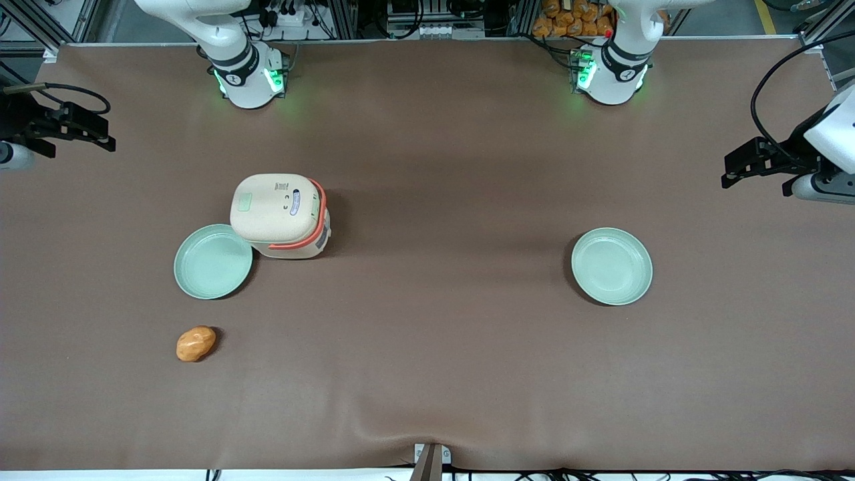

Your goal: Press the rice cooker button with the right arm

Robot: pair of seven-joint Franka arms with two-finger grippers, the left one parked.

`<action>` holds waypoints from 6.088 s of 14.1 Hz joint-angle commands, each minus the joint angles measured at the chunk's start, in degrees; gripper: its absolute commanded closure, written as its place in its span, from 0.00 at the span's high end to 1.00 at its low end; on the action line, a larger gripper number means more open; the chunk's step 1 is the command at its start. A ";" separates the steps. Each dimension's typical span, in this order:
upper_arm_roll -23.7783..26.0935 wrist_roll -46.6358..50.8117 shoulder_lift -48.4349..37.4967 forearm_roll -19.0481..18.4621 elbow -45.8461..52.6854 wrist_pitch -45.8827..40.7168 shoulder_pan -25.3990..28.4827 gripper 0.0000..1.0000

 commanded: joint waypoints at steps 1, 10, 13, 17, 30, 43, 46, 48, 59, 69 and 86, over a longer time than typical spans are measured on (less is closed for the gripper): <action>-0.04 -0.37 -0.89 0.92 0.16 -0.72 0.61 1.00; 0.13 -0.37 0.16 1.18 -0.19 -0.02 3.50 1.00; 0.13 -0.36 0.51 1.18 -0.54 -0.02 4.48 1.00; 0.13 -0.36 1.39 1.18 -3.08 3.23 5.27 0.91; 0.22 5.61 4.99 1.71 -5.20 5.52 8.52 0.16; 0.13 5.44 8.94 4.79 -13.28 8.16 9.57 0.00; 0.13 5.44 10.62 4.79 -13.28 8.16 10.01 0.00; 0.22 5.35 12.02 4.79 -13.55 8.07 10.10 0.00; 0.13 5.08 18.35 4.79 -14.43 9.21 10.81 0.00; 0.13 4.91 21.34 4.79 -14.43 10.97 10.81 0.00; 0.05 5.17 20.56 4.70 -11.28 9.93 10.72 0.12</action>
